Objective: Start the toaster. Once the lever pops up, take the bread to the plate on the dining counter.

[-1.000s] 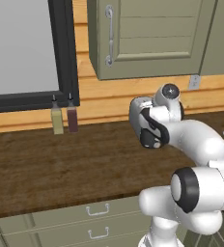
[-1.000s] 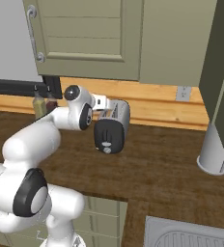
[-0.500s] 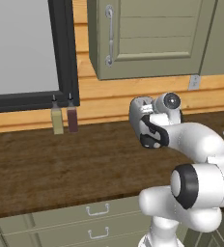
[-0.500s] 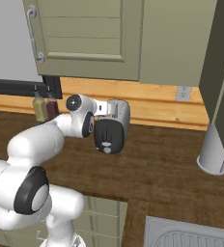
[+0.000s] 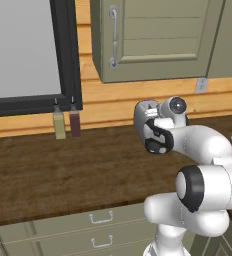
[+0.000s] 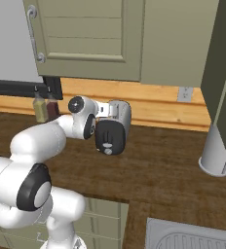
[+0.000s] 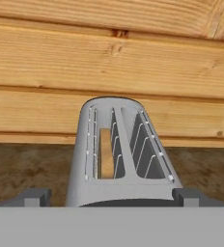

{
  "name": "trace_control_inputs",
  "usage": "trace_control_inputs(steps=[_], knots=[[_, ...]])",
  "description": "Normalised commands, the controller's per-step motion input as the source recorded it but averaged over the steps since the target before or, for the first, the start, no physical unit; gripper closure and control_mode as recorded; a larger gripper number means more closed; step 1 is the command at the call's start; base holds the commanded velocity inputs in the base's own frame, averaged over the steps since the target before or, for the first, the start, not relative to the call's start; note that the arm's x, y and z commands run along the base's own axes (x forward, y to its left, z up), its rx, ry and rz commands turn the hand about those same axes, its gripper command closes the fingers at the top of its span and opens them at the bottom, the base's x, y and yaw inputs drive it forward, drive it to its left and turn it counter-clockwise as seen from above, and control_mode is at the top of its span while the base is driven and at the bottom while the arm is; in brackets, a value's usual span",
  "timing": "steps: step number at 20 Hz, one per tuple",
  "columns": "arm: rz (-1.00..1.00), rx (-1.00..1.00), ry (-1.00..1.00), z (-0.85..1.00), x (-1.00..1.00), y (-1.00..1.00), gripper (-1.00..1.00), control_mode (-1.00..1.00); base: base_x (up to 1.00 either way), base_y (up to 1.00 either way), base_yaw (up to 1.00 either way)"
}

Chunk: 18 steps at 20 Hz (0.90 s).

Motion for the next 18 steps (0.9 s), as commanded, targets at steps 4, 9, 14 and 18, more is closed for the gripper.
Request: trace_control_inputs(steps=[4,9,14,18], knots=[[0.0,0.0,0.0,0.0,0.0,0.0,-1.0,-1.0,0.0,0.0,0.0],[0.0,0.0,0.0,0.0,0.0,0.0,-1.0,-1.0,0.0,0.0,0.0],[0.0,0.0,0.0,0.0,0.0,0.0,-1.0,-1.0,0.0,0.0,0.0],[0.0,0.0,0.0,0.0,0.0,0.0,-1.0,-1.0,0.0,0.0,0.0]])
